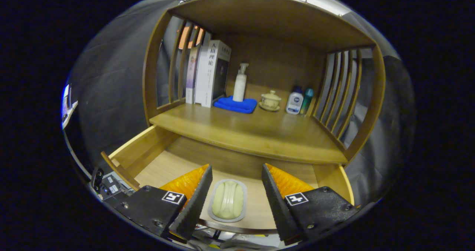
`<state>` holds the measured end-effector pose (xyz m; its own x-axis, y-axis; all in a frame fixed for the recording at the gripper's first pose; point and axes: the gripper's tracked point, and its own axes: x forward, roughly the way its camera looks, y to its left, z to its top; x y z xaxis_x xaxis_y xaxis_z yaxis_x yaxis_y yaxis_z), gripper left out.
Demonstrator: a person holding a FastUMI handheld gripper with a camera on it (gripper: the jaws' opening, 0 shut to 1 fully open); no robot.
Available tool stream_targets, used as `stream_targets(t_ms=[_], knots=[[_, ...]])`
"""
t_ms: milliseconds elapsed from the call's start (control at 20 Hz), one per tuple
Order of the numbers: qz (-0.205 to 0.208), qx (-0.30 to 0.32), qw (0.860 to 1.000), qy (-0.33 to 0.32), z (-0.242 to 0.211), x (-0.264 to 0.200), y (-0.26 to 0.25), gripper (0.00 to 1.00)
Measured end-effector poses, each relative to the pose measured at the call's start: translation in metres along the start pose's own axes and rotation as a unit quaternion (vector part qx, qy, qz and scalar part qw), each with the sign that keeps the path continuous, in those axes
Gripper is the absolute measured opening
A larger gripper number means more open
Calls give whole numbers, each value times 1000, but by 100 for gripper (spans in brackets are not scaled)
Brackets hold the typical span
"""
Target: Pull open the drawer, take out the items inside it, and place them on the countertop above the cabinet.
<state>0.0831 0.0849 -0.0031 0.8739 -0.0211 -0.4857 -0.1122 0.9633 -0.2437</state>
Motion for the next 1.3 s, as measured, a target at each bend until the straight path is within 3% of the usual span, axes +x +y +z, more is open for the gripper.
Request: stream_targets(t_ms=[200,500,700,1000,1150,1300], knots=[[20,34,994,98,-19,23,-1,84],[42,52,971,229,-58,45,2,81],[48,50,963,260,-73,48,8,75],[45,37,962,268,-82,54,9,69],[39,31,963,263,-82,55,7,58],[41,36,966,252,-75,54,8,30]])
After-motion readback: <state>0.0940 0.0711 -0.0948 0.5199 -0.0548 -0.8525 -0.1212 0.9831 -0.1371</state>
